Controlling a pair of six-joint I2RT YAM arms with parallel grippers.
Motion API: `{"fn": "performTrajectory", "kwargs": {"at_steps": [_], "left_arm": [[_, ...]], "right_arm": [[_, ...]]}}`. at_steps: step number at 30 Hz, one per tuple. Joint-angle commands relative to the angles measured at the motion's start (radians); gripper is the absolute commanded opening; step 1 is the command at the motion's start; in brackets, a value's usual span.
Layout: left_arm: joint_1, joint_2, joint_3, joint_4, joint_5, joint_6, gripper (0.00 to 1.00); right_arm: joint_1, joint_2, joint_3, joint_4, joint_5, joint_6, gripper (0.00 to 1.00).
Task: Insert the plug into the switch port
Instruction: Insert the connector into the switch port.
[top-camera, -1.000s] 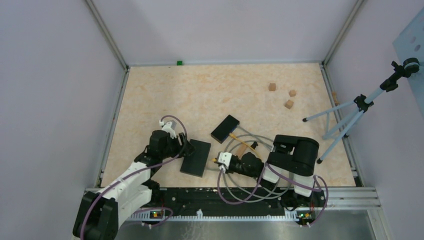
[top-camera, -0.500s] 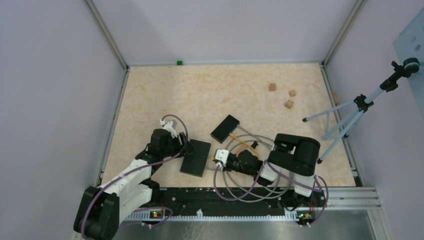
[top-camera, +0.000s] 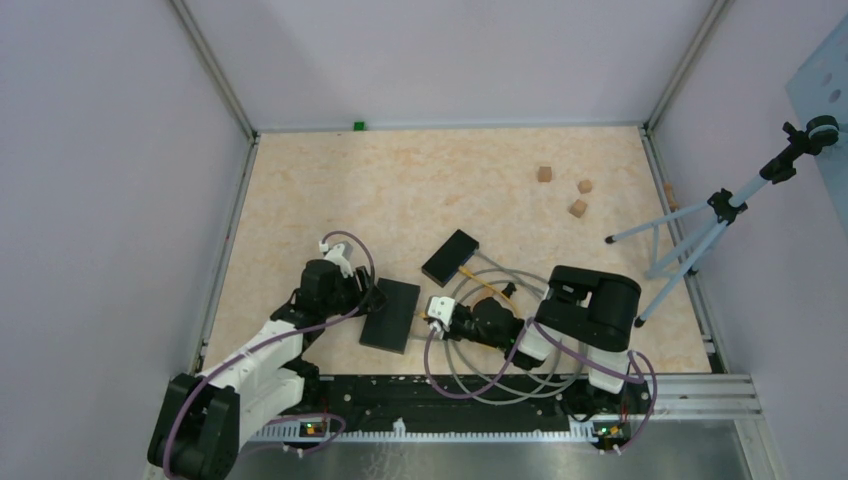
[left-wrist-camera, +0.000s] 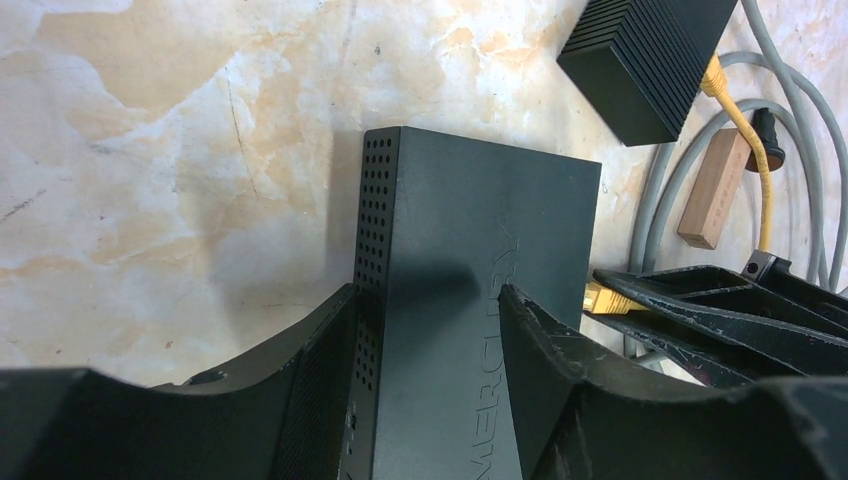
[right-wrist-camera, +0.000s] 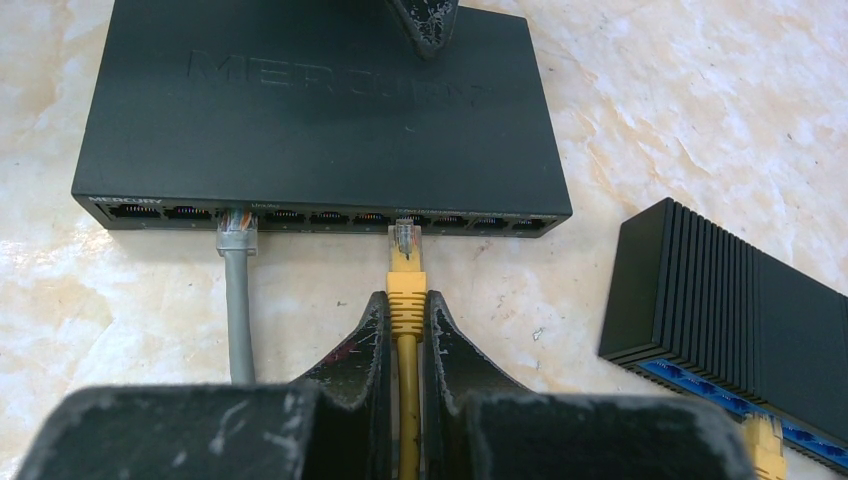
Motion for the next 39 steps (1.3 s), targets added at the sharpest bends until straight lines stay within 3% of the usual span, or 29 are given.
{"fn": "performTrajectory", "kwargs": {"at_steps": [1,21,39], "left_arm": [[-0.01,-0.015,-0.012,0.029,0.085,-0.007,0.58],[-0.01,-0.023,0.004,0.0,0.05,0.002,0.6],[-0.01,-0.022,0.0,0.002,0.062,0.004,0.57]], "right_arm": [[-0.006,-0.008,0.011,-0.032,-0.042,-0.004,0.0],[-0.006,-0.036,-0.065,-0.017,-0.039,-0.01,0.0],[-0.006,0.006,-0.036,0.039,-0.074,-0.011,0.0]]}}
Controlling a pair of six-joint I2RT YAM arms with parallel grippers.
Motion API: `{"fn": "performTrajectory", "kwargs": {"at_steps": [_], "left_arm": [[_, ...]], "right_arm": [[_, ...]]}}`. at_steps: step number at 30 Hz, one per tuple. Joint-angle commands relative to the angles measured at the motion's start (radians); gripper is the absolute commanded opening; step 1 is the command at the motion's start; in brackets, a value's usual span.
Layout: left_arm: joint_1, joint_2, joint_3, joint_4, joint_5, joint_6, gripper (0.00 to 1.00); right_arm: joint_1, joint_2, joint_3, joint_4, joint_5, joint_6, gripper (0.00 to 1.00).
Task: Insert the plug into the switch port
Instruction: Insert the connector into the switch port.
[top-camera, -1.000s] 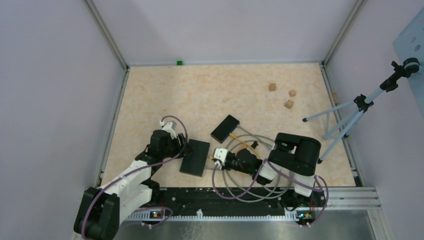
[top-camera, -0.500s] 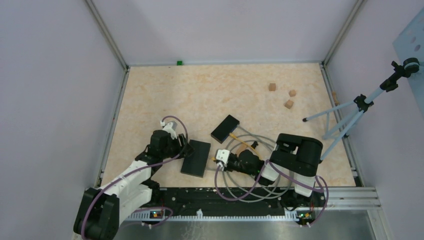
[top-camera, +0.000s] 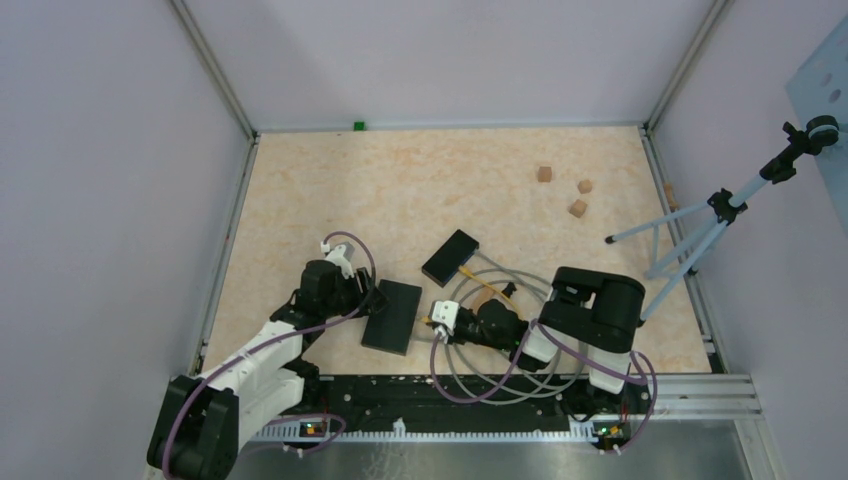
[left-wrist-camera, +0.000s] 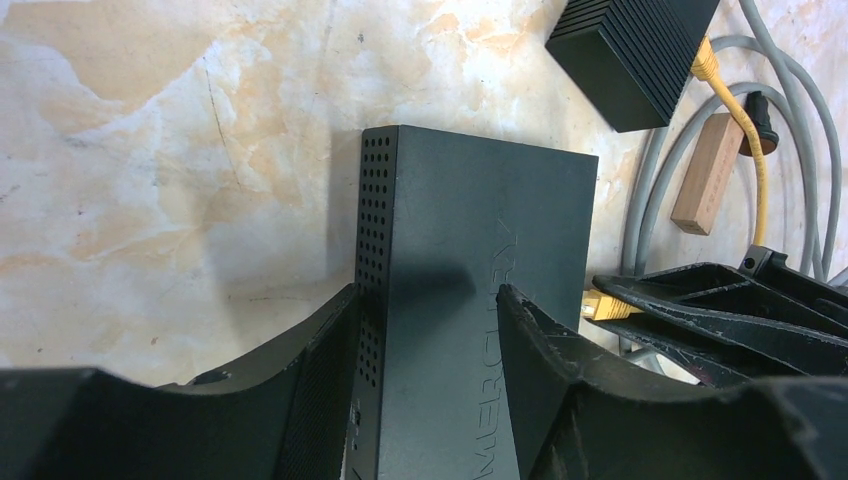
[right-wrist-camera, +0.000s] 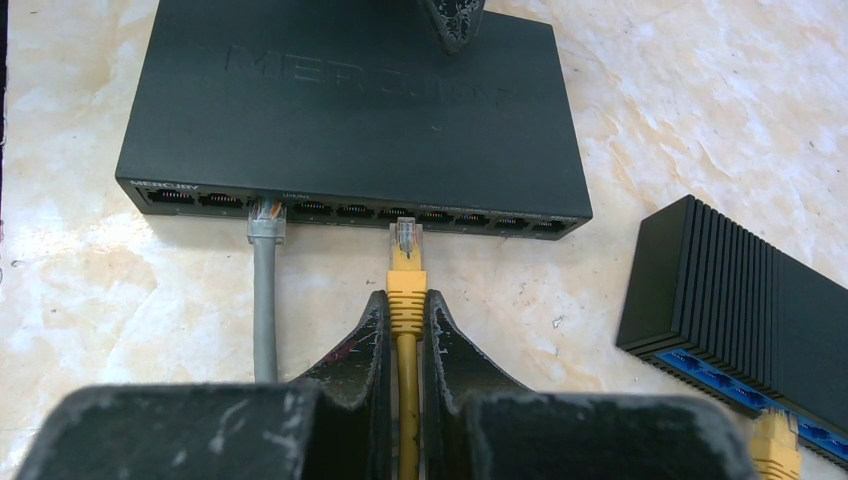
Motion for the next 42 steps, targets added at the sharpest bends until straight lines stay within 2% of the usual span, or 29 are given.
{"fn": "performTrajectory", "kwargs": {"at_steps": [1,22,33,42], "left_arm": [[-0.008,-0.008,0.0,0.016,0.045,-0.007,0.57],[-0.009,0.003,-0.012,0.032,0.056,-0.012,0.56],[-0.007,0.03,-0.005,0.037,0.071,-0.007,0.54],[-0.009,-0.024,-0.051,0.025,0.098,-0.021,0.53]], "right_arm": [[-0.005,0.03,0.002,0.03,-0.024,-0.001,0.0],[-0.006,0.046,-0.027,0.177,-0.044,0.024,0.0],[-0.005,0.076,-0.008,0.176,-0.024,0.027,0.0],[-0.007,0.113,0.009,0.185,-0.018,0.029,0.0]]}}
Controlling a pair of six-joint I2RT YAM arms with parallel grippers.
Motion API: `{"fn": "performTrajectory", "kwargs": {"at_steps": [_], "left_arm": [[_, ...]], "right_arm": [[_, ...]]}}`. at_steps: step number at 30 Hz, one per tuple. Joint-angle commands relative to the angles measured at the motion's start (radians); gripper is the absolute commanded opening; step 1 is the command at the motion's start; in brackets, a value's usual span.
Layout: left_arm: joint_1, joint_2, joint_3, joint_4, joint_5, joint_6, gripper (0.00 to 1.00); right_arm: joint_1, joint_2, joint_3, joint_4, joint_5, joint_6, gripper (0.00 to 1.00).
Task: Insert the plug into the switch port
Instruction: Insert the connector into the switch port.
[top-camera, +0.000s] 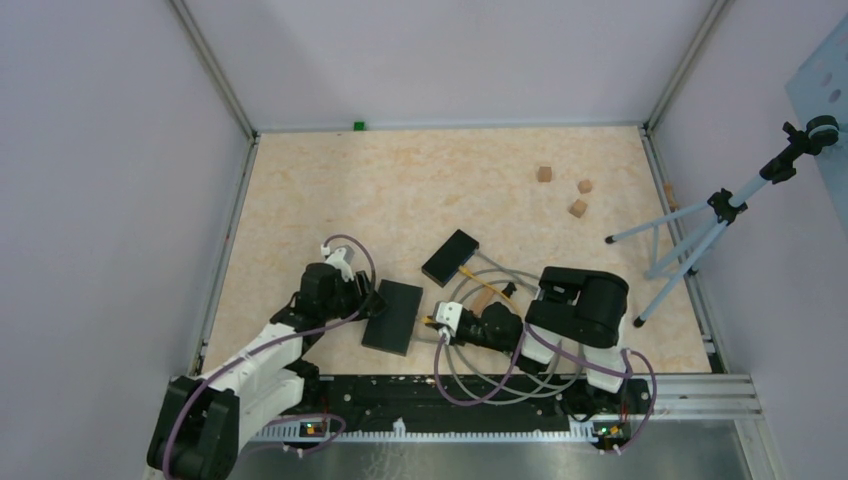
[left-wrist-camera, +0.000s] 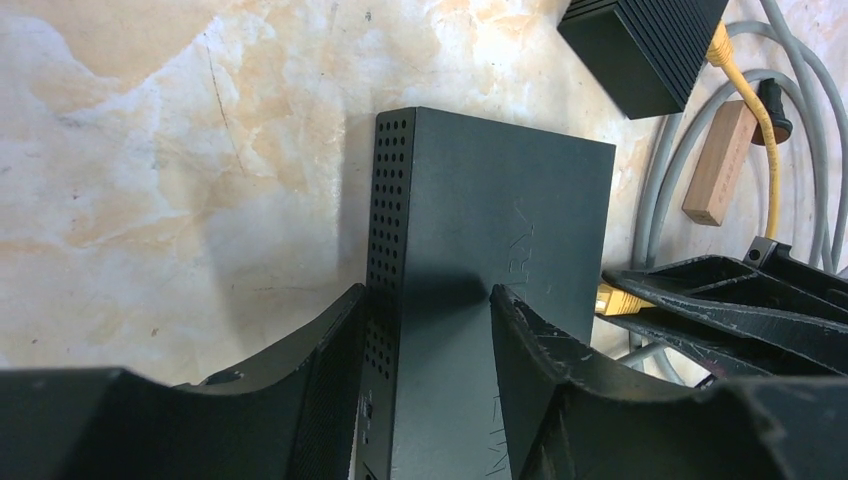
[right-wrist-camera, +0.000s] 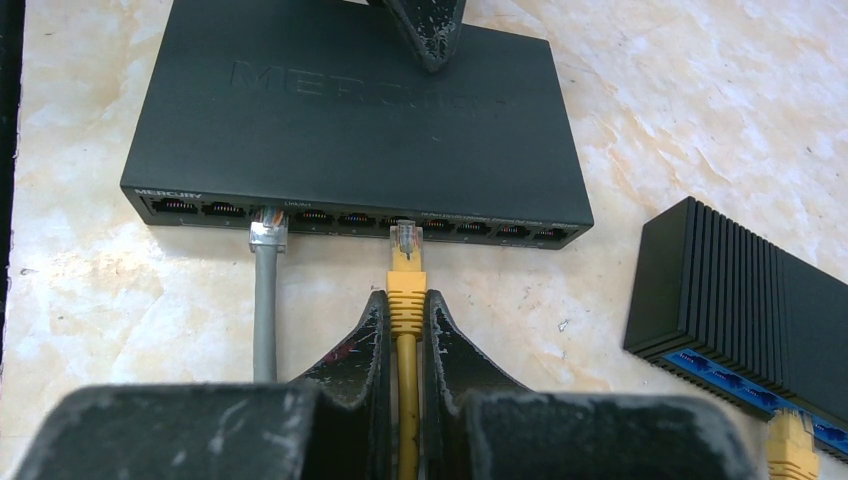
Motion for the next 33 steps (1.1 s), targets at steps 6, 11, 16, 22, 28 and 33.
{"fn": "performTrajectory", "kwargs": {"at_steps": [6,11,16,22,28,33], "left_arm": [[-0.01,-0.051,-0.065,0.032,0.107,-0.041,0.51],[-0.01,-0.044,-0.059,0.032,0.105,-0.037,0.51],[-0.01,-0.039,-0.055,0.034,0.102,-0.036,0.51],[-0.01,-0.036,-0.052,0.036,0.103,-0.036,0.51],[-0.01,-0.027,-0.055,0.043,0.114,-0.036,0.5],[-0.01,-0.028,-0.061,0.049,0.132,-0.034,0.5]], "right_arm": [[-0.007,0.026,0.009,0.06,-0.033,-0.004,0.0],[-0.006,0.02,-0.03,0.147,-0.022,0.001,0.0],[-0.007,0.03,-0.048,0.183,-0.026,0.001,0.0],[-0.008,0.06,-0.038,0.182,-0.03,-0.001,0.0],[-0.009,0.079,-0.012,0.147,-0.024,-0.009,0.0],[-0.009,0.075,0.013,0.098,-0.026,-0.046,0.0]]}}
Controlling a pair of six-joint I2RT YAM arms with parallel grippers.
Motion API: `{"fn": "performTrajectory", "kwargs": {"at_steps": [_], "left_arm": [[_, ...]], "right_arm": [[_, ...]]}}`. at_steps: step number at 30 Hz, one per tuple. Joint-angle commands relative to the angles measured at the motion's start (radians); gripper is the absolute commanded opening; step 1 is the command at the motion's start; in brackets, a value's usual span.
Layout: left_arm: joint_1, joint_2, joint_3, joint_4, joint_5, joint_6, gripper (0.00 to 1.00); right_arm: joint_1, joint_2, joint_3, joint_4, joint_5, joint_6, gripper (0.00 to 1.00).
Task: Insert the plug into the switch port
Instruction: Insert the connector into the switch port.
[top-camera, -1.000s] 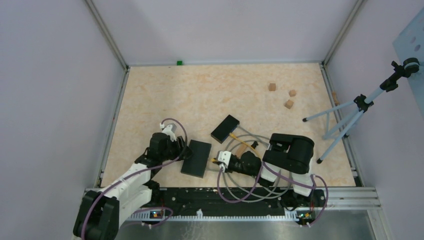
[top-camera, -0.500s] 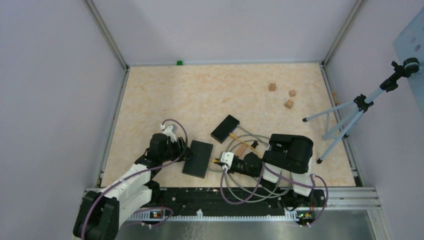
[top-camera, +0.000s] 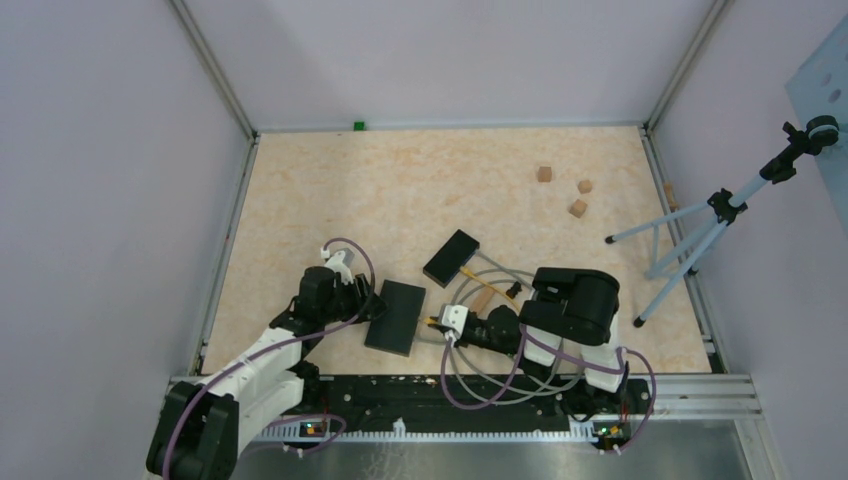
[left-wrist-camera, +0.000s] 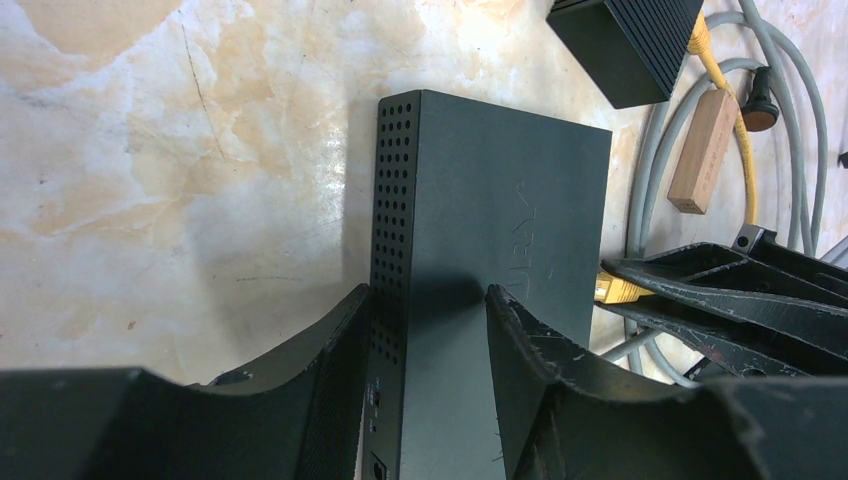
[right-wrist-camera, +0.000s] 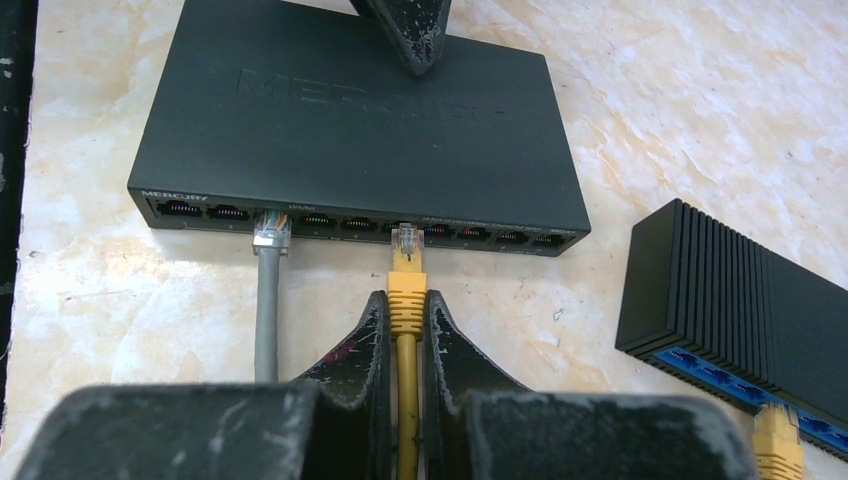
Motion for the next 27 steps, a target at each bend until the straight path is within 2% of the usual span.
{"fn": "performTrajectory", "kwargs": {"at_steps": [1,9,18,23,27], "left_arm": [[-0.013,0.016,-0.017,0.019,0.103,-0.016,0.5],[-0.015,0.049,-0.015,0.042,0.138,-0.005,0.5],[-0.015,0.092,0.001,0.064,0.152,0.005,0.51],[-0.015,0.11,0.005,0.071,0.154,0.006,0.51],[-0.015,0.114,0.0,0.08,0.159,0.007,0.51]], "right_arm": [[-0.004,0.022,0.056,-0.042,-0.02,-0.053,0.0],[-0.004,0.03,0.064,-0.034,0.031,-0.162,0.0],[0.002,0.125,0.033,0.178,0.034,-0.225,0.0],[0.007,0.153,0.051,0.13,0.048,-0.198,0.0],[0.006,0.108,0.074,-0.002,0.07,-0.166,0.0]]}}
